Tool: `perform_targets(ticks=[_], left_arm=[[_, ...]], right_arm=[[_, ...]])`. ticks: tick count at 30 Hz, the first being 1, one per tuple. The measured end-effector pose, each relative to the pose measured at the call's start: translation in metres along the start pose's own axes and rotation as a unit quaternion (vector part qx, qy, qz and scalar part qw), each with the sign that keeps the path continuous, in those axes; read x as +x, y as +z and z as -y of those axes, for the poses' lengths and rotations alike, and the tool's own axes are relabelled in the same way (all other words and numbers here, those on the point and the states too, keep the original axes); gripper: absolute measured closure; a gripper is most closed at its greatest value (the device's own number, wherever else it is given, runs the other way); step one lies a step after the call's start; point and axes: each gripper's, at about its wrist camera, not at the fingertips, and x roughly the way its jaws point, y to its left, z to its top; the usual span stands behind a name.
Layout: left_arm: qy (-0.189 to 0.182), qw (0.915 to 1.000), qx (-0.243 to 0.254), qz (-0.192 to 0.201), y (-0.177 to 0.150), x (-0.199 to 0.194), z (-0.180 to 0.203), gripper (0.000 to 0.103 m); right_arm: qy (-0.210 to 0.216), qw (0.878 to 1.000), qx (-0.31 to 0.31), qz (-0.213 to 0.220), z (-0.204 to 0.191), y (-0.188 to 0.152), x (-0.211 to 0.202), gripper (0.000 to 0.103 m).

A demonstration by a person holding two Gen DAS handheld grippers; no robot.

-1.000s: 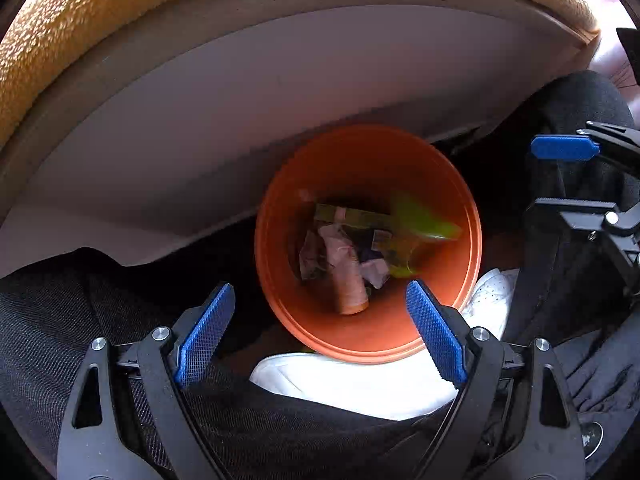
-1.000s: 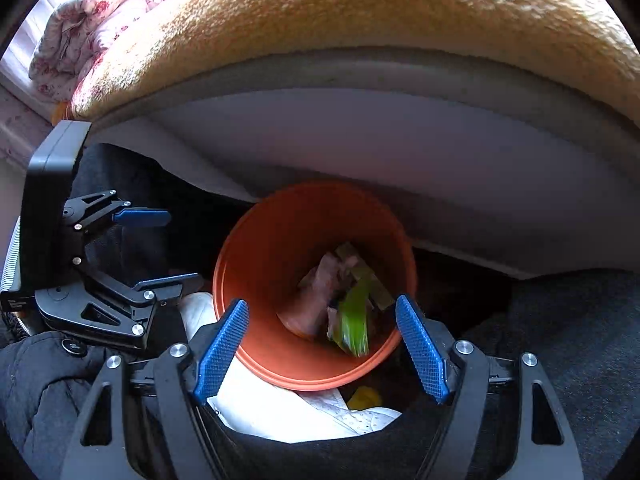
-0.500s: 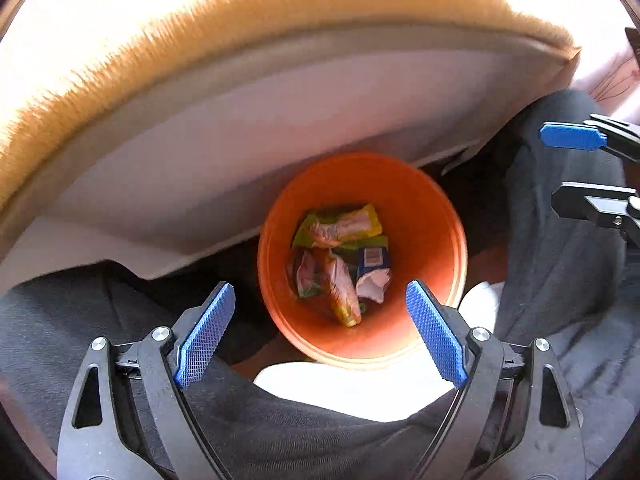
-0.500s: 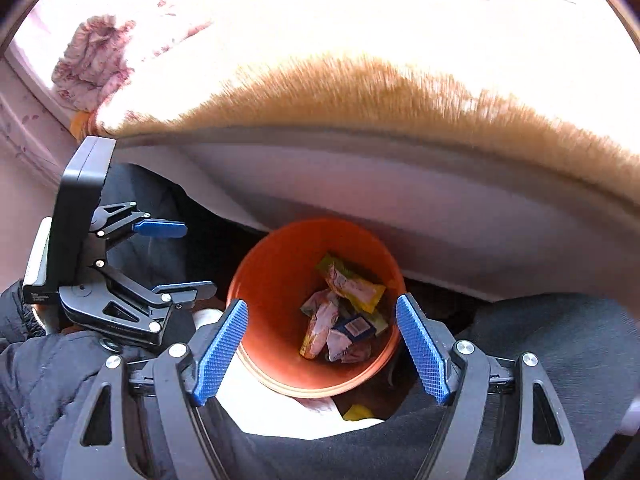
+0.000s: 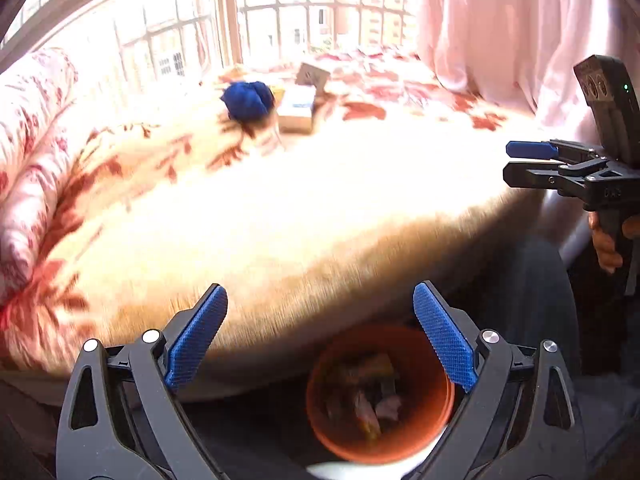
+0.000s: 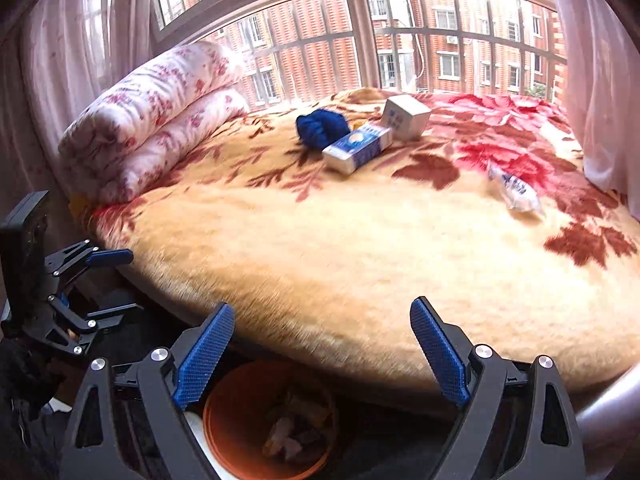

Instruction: Collect trash

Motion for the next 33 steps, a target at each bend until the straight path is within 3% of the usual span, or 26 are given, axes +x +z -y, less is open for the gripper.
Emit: perform_targets(ticks=[4,9,18,27,33], left_arm=[[0.017,0.9993,-0.024,0.023,0.033,0.020,-0.009,0.011],[0.017,0.9984,-0.050,0.022,0.070,0.044,-0.018,0.011],[0.009,0.9975,-0.070,0.008,0.089,0.072,-0.018,0.011],[0.016,0.9981,-0.059,-0.007,0.102,0.093,-0.014,0.011],[0.015,0.9981,-0.057,-0.022,0.120,0.111,-0.014,0.011]], right_arm=[[-0.034,0.999,0.002,0.030,0.026,0.036,0.011,0.015],[-0.071,0.997,0.014,0.039,0.072,0.074,0.035,0.015],[-0.124,0.990,0.069,0.023,0.167,0.106,0.080,0.015],[-0.118,0.989,0.083,-0.024,0.198,0.115,0.116,0.015],[-0.113,0.987,0.084,-0.080,0.211,0.121,0.146,0.015]])
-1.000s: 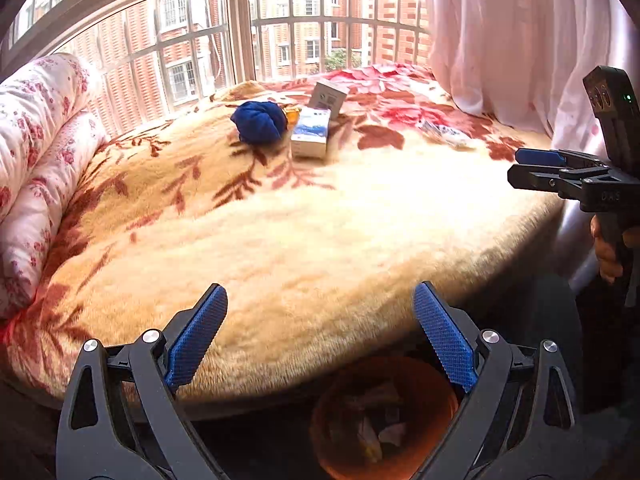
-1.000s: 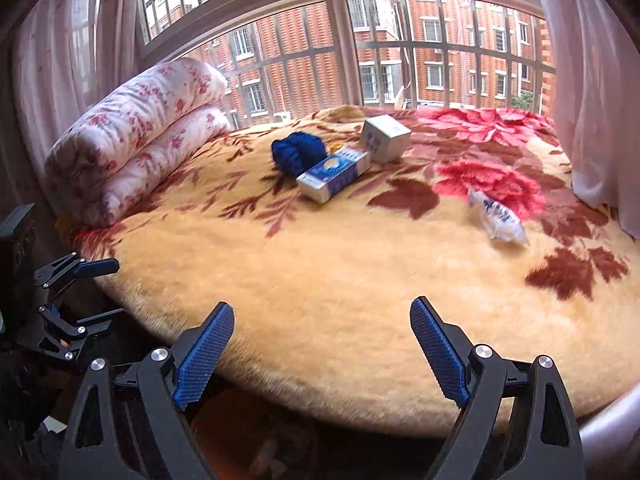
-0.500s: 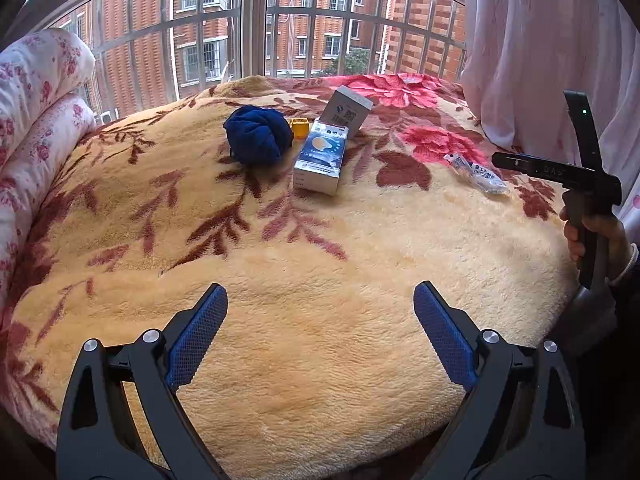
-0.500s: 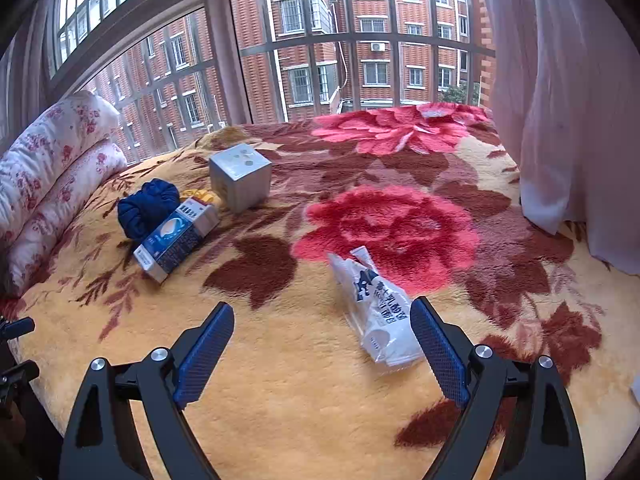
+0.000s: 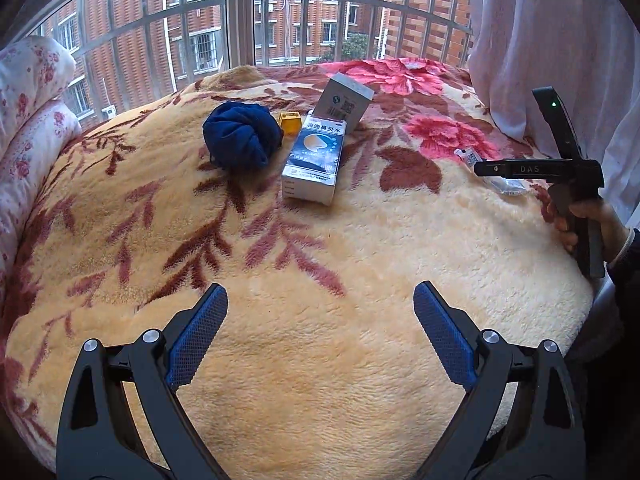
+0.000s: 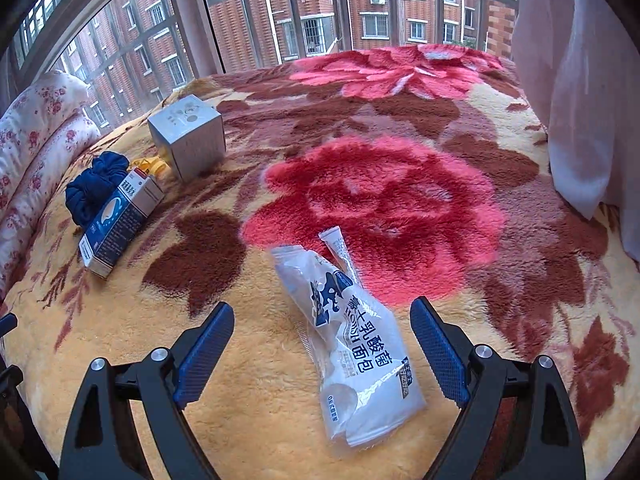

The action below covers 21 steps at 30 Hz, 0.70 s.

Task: Collect trash
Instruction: 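Grasp the white bread wrapper with the right tool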

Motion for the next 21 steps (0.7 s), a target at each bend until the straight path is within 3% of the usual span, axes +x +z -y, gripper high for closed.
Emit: perform_targets(ticks=[1,3,4,5,12,14,21], left_arm=[[0.001,1.0000,0.003,-0.001,0.004,0.003,0.001,0.011],[0.008,0.9999,0.007,-0.002,0.012,0.009,0.002,0.011],[0.009,0.9999,0.008,-0.002,0.016,0.013,0.001,0.011],[0.009,0.9999,0.008,-0.004,0.020,0.016,0.001,0.011],[0.004,0.9998,0.010,-0.016,0.051,0.048,-0.002,0.011],[0.001,0.9996,0.008,-0.027,0.059,0.061,-0.004,0.011],[0.010,0.9979,-0.014,-0.062,0.080,0.108,-0.014,0.011]], right_arm=[[0.003,1.000,0.002,-0.009,0.002,0.000,0.005,0.015],[0.007,1.000,0.006,-0.030,0.004,0.000,0.015,0.029],[0.010,0.999,0.006,-0.041,0.003,-0.001,0.020,0.042],[0.005,0.999,0.004,-0.049,0.003,-0.003,0.023,0.043],[-0.016,0.999,-0.009,-0.039,-0.004,-0.007,0.018,0.068],[-0.020,0.999,-0.004,-0.032,-0.003,-0.009,0.015,0.080],[0.020,0.999,0.041,-0.011,0.013,-0.013,0.010,0.084]])
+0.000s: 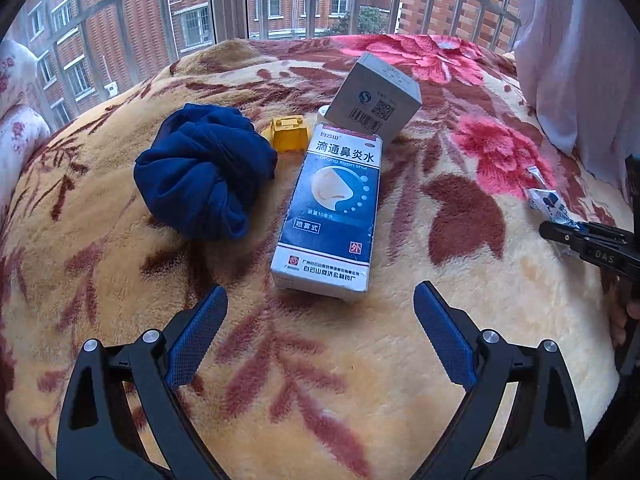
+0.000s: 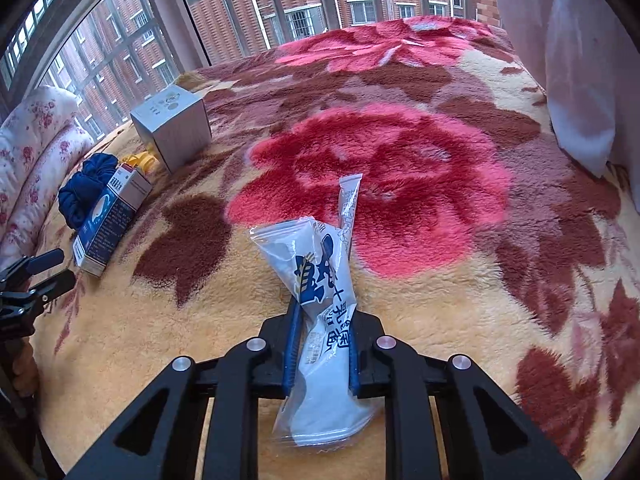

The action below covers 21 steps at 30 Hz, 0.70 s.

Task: Collect trash
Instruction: 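Grasp the white bread wrapper with the right tool, then grasp the blue nasal spray box with the left tool while the right tool holds the wrapper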

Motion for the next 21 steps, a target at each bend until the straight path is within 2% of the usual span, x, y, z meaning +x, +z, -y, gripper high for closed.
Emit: perform_targets(ticks=[11,15,18,19,21], left_arm=[[0.028,0.9994,-0.002,-0.021,0.035,0.042,0.000,0.011],[0.050,0.9985,0.006,-0.021,0.041,0.054,0.006,0.012],[0.060,0.9979,0.019,-0.015,0.041,0.055,0.012,0.038],[0.062,0.9978,0.023,-0.010,0.041,0.053,0.014,0.050],[0.073,0.9967,0.035,-0.002,0.039,0.048,0.020,0.050]], right_arm=[[0.023,1.000,0.012,0.007,0.004,-0.001,0.002,0.084],[0.029,0.999,0.015,0.005,0.006,-0.001,0.003,0.084],[0.029,0.999,0.015,0.006,0.006,-0.001,0.003,0.084],[0.029,0.999,0.015,0.006,0.006,-0.002,0.003,0.084],[0.027,0.999,0.015,0.006,0.006,-0.002,0.003,0.084]])
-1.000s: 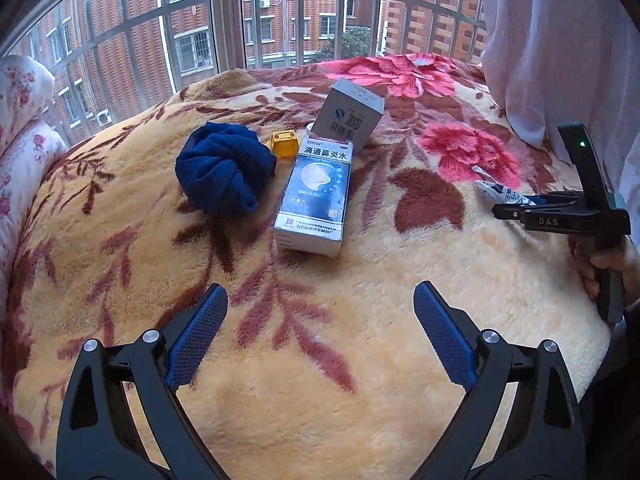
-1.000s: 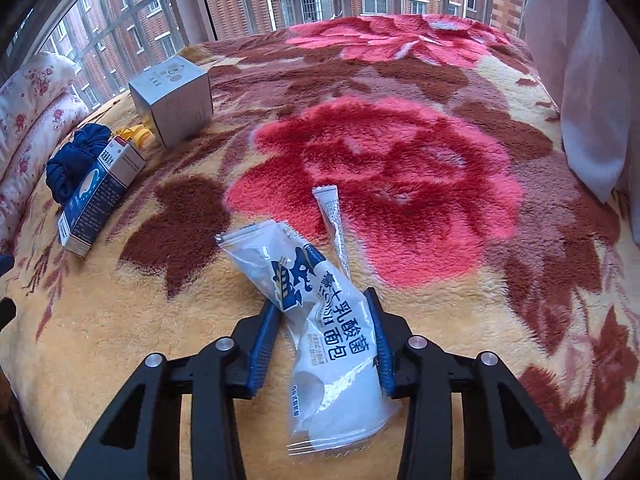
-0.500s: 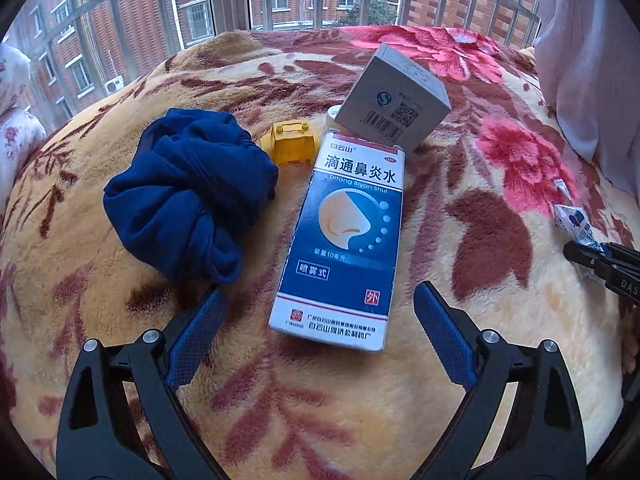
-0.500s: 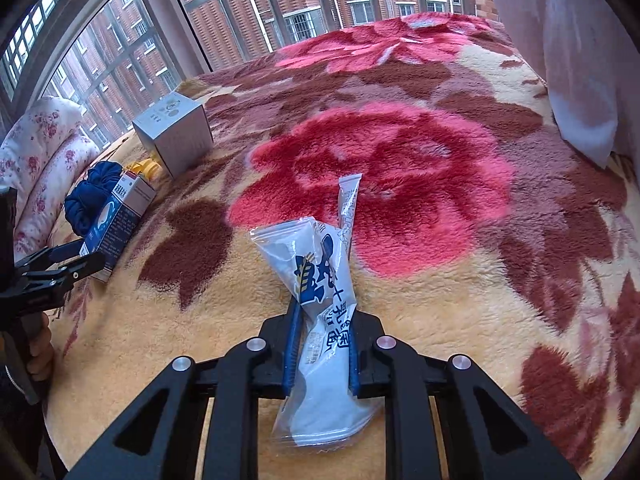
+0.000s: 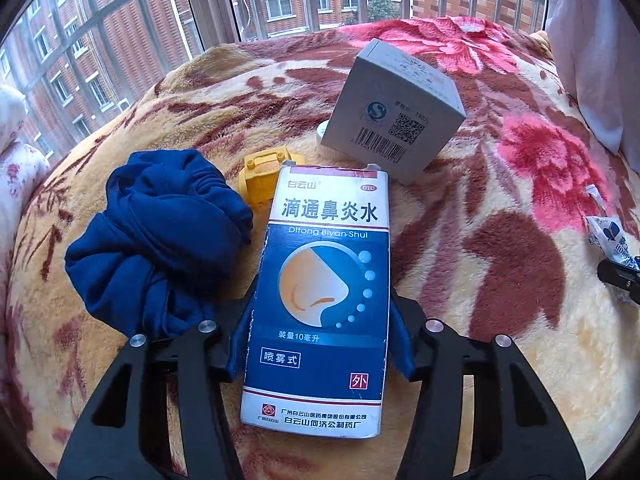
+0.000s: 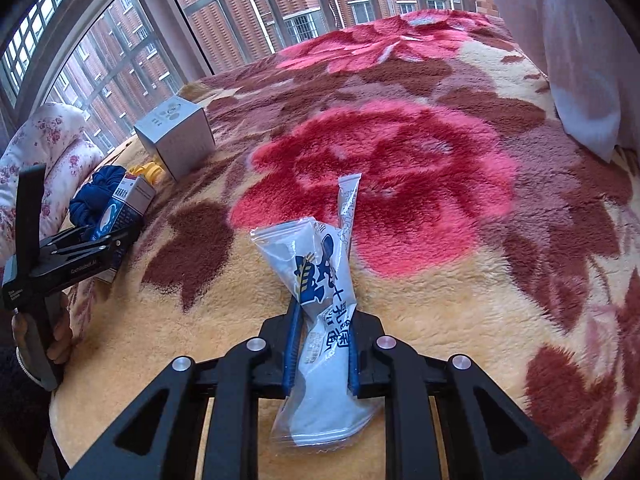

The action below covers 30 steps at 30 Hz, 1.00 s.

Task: Collect trash
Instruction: 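Grasp the blue nasal spray box with the left tool while the right tool holds the wrapper, then carry the box and wrapper to the orange bucket and open both tools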

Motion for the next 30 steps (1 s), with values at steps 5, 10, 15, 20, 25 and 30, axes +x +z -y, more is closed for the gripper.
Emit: perform_targets(ticks=[5,10,15,20,25,30], left_arm=[[0.022,0.9994,-0.002,0.026,-0.006,-0.018,0.001,0.051],[0.013,0.9991,-0.015,0.038,-0.017,-0.046,-0.005,0.052],[0.011,0.9979,-0.016,0.062,-0.040,-0.089,-0.007,0.052],[-0.001,0.9970,-0.025,0.073,-0.065,-0.123,-0.009,0.052],[-0.003,0.9963,-0.025,0.083,-0.096,-0.150,-0.009,0.052],[-0.022,0.9953,-0.038,0.086,-0.132,-0.173,-0.016,0.052]], right_arm=[[-0.012,1.000,-0.007,0.000,-0.003,0.000,0.000,0.084],[-0.037,0.999,-0.012,0.012,-0.007,0.000,-0.006,0.084],[-0.029,0.999,-0.010,0.045,-0.026,-0.006,-0.033,0.084],[0.018,0.998,-0.033,0.055,-0.078,-0.033,-0.056,0.084],[0.060,0.994,-0.061,0.063,-0.129,-0.071,-0.078,0.084],[0.085,0.992,-0.072,0.067,-0.160,-0.110,-0.100,0.084]])
